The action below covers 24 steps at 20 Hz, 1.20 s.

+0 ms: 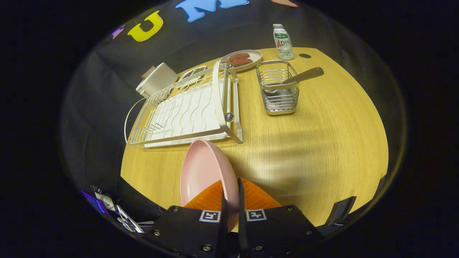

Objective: Take the plate from the dish rack, then take the spoon from the basket and place it into the plate.

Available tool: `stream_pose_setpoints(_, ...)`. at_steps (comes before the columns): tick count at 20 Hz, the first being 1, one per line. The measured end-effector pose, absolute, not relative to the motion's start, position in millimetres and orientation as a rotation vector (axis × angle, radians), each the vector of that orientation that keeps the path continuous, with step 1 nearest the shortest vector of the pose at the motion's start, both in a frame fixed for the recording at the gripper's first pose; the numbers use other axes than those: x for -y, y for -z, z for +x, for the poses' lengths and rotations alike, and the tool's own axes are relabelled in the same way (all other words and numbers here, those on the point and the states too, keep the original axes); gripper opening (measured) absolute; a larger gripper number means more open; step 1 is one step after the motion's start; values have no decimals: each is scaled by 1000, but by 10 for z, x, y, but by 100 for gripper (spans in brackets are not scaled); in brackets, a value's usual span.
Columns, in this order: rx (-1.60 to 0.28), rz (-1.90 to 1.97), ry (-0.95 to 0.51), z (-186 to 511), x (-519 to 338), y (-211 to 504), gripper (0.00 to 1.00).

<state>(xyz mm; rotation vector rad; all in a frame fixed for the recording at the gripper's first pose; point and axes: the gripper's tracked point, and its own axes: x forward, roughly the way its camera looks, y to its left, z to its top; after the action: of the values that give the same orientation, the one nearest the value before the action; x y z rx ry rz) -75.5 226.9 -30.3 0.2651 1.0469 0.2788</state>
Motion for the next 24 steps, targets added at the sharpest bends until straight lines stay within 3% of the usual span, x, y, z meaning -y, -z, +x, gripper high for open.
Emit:
stream_pose_setpoints(9,-1054,159,-244,-806,-2145,489,16)
stream_pose_setpoints(24,-628,129,-122,-430,-1611,-341,16)
